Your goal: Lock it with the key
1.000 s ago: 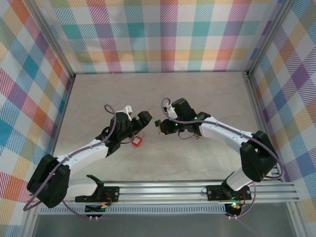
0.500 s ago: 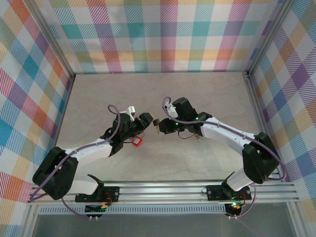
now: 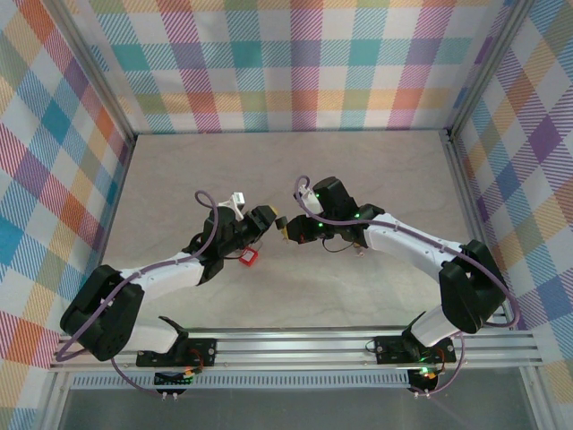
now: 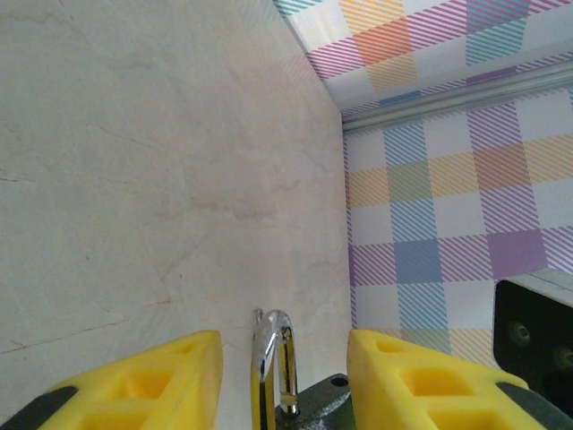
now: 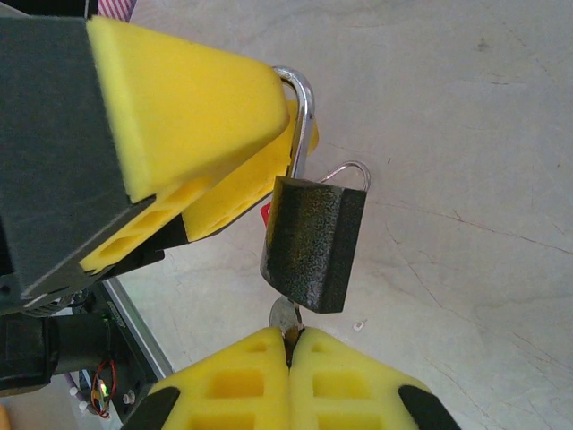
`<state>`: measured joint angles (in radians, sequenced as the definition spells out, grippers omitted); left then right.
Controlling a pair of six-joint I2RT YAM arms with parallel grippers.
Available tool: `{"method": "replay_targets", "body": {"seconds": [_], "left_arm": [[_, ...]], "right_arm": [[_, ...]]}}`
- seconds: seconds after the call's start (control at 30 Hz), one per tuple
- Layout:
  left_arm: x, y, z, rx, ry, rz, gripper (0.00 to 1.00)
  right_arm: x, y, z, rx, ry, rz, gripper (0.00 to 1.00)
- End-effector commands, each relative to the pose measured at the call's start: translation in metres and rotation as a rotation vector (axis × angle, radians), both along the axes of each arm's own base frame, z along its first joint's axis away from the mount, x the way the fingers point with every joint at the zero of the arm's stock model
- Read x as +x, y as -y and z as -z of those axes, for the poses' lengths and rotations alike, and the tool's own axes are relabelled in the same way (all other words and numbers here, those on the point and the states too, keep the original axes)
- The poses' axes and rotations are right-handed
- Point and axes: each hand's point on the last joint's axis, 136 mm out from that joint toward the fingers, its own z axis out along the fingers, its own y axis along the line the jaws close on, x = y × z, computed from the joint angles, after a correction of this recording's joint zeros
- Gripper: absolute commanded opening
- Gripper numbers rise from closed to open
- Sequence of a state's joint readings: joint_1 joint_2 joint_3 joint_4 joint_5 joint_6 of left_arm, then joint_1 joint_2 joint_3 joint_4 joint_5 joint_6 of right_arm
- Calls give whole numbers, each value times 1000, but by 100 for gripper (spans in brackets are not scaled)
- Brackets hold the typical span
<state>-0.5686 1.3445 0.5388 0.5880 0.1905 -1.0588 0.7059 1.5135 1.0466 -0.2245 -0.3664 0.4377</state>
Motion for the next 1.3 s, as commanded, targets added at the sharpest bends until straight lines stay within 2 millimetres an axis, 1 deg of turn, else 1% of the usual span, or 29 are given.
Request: {"method": "replay_targets", "body": {"seconds": [0.0, 0.1, 0.2, 0.3, 0.47, 0.63, 0.9, 1.27], "left_arm": [[-1, 2, -6, -17, 33, 1, 38], [-1, 0, -7, -9, 39, 0, 33], [-2, -2, -9, 6, 48, -2, 32], [-3, -6, -12, 27, 64, -12, 33], [-4, -10, -18, 55, 84, -18, 37], [-5, -10, -17, 71, 84, -11, 37], [-6, -11, -14, 86, 83, -9, 32], [-9, -19, -22, 122, 112, -30, 29]], "right_arm": [[-1, -3, -15, 55, 21, -14, 0], [-1, -3, -14, 55, 20, -14, 0], [-2, -3, -14, 59, 14, -18, 0], [-4, -4, -14, 64, 8, -27, 0], [-5, -7, -13, 72, -4, -39, 0], [-6, -8, -14, 80, -9, -44, 0], [-9, -9, -14, 89, -16, -54, 0], [-14, -12, -13, 104, -28, -77, 0]]}}
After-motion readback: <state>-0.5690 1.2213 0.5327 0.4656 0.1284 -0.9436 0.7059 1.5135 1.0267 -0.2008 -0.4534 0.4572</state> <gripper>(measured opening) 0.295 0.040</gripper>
